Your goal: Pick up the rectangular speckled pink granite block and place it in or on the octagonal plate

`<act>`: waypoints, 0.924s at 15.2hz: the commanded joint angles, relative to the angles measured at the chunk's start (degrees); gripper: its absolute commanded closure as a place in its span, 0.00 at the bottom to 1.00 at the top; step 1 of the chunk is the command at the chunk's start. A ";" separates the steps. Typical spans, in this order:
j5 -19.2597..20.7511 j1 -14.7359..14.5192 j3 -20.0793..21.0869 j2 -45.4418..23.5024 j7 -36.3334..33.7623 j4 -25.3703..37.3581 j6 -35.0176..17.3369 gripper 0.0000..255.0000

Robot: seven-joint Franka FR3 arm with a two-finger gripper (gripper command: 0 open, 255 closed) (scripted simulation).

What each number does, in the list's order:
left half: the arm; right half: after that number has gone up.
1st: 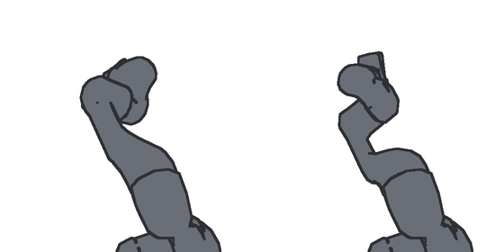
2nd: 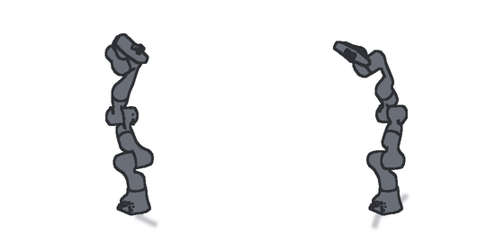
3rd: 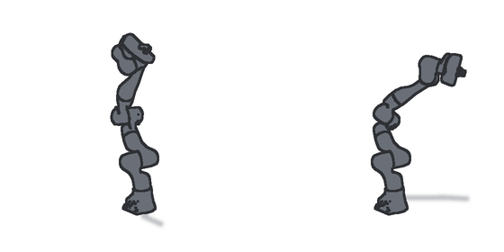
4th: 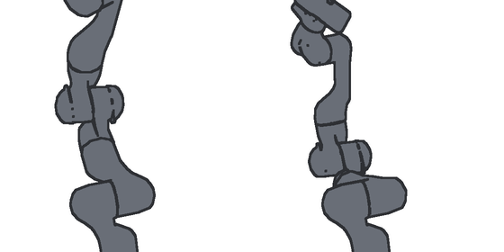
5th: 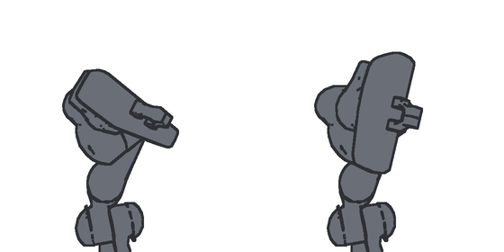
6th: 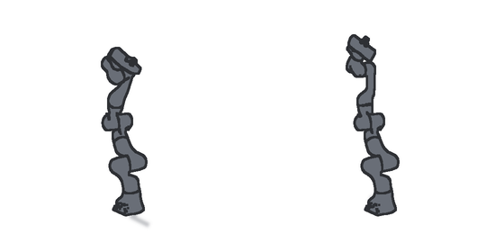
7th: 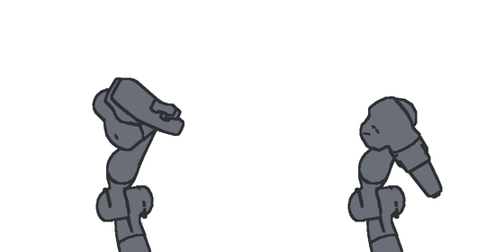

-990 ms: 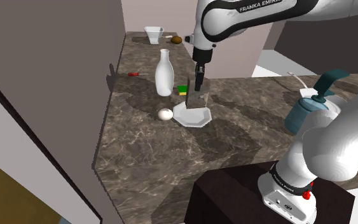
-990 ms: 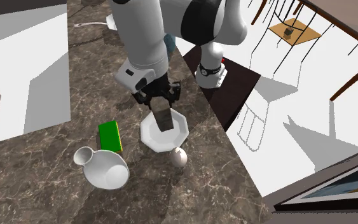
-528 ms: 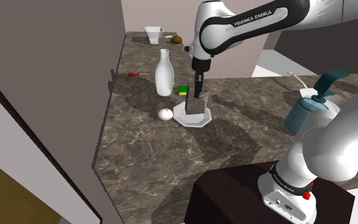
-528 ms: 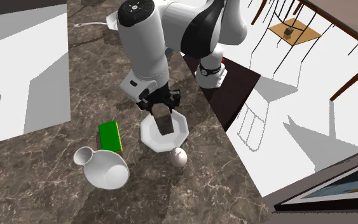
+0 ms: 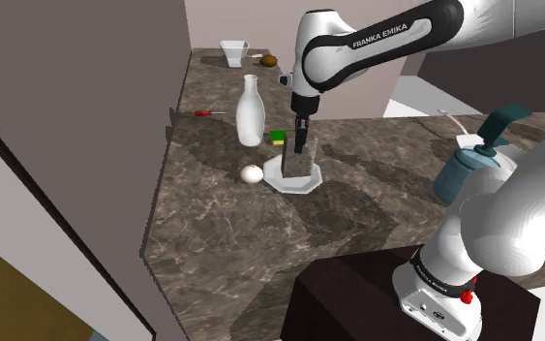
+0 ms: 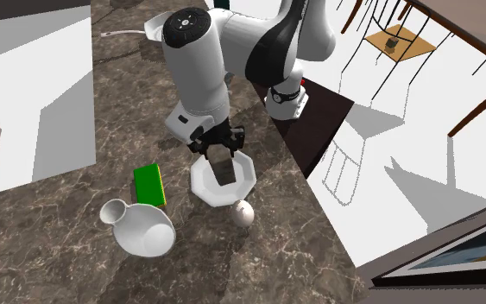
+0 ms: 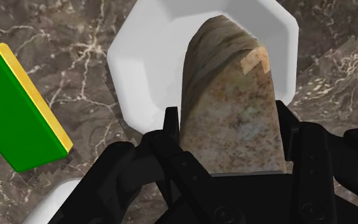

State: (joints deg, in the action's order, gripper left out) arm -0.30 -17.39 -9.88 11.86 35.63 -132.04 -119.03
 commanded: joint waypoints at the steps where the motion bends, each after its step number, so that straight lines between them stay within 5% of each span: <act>1: 0.00 0.00 0.00 0.01 0.00 0.03 -0.02 1.00; 2: 0.00 0.00 0.00 0.01 0.00 0.03 -0.01 0.00; 7: 0.00 0.00 0.00 0.01 0.00 0.03 -0.02 0.00; 11: 0.36 0.09 0.12 2.09 -0.28 5.45 7.46 0.00; 14: 0.36 0.09 0.12 2.09 -0.28 5.45 7.46 0.00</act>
State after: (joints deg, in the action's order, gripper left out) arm 0.05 -17.29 -9.77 13.90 35.37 -126.69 -111.77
